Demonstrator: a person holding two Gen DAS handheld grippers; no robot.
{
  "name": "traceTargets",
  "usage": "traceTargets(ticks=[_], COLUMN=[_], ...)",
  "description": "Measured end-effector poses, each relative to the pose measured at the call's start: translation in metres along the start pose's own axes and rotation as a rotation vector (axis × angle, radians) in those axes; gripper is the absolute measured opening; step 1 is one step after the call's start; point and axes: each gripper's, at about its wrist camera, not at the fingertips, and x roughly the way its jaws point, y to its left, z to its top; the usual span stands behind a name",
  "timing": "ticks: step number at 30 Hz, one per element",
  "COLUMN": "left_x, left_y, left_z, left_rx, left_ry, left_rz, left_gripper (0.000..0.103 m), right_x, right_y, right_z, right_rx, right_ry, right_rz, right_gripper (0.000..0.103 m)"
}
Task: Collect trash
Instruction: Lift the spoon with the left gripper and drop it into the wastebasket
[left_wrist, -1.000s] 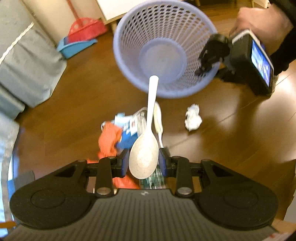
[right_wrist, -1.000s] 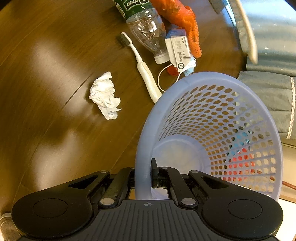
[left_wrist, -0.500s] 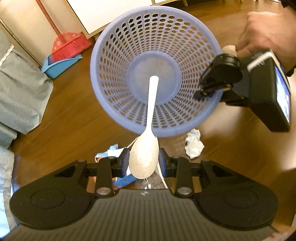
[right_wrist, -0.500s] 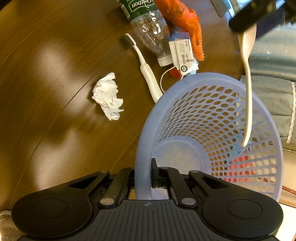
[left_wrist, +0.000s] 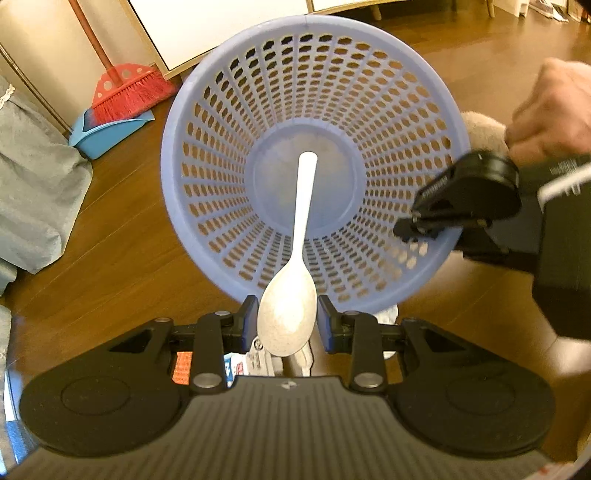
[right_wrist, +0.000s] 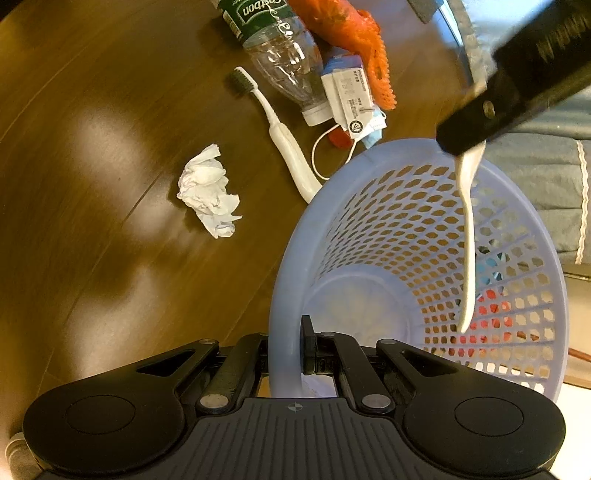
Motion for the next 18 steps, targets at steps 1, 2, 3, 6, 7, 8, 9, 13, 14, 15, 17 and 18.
traceTargets(ticks=[1, 2, 3, 6, 7, 8, 9, 13, 14, 15, 17, 18], left_x=[0.0, 0.001, 0.002, 0.005, 0.006, 0.007, 0.006, 0.001, -0.001, -0.003, -0.006, -0.006], left_y=[-0.001, -0.001, -0.001, 0.0, 0.002, 0.007, 0.011, 0.019, 0.019, 0.019, 0.019, 0.021], left_z=[0.003, 0.005, 0.007, 0.012, 0.014, 0.015, 0.015, 0.015, 0.014, 0.012, 0.009, 0.007], left_rx=[-0.004, -0.008, -0.012, -0.035, -0.063, -0.105, -0.143, -0.194, -0.191, -0.188, -0.193, -0.197], left_ry=[-0.004, -0.007, -0.009, -0.012, -0.012, -0.016, -0.026, -0.056, -0.057, -0.057, -0.053, -0.052], left_rz=[-0.001, -0.005, -0.009, -0.025, -0.035, -0.046, -0.052, -0.049, -0.044, -0.042, -0.04, -0.037], left_gripper=[0.029, 0.029, 0.029, 0.029, 0.03, 0.034, 0.039, 0.044, 0.044, 0.044, 0.044, 0.044], right_x=[0.0, -0.001, -0.001, -0.002, -0.002, -0.003, -0.003, -0.003, -0.003, -0.003, -0.003, -0.003], right_y=[-0.001, -0.001, 0.0, -0.001, -0.001, -0.001, -0.002, -0.004, -0.004, -0.004, -0.005, -0.006], right_z=[0.0, 0.0, -0.001, -0.001, -0.001, -0.002, -0.002, -0.001, -0.002, -0.002, -0.002, -0.001], right_rx=[0.004, 0.004, 0.003, 0.01, 0.013, 0.015, 0.018, 0.029, 0.032, 0.035, 0.047, 0.057], right_ry=[-0.001, -0.001, -0.001, -0.002, -0.002, -0.001, -0.001, 0.001, 0.002, 0.002, 0.002, 0.004], right_rz=[0.001, -0.001, -0.001, 0.001, 0.003, 0.003, 0.003, 0.004, 0.006, 0.006, 0.01, 0.012], right_gripper=[0.0, 0.0, 0.0, 0.0, 0.0, 0.0, 0.0, 0.0, 0.0, 0.0, 0.0, 0.0])
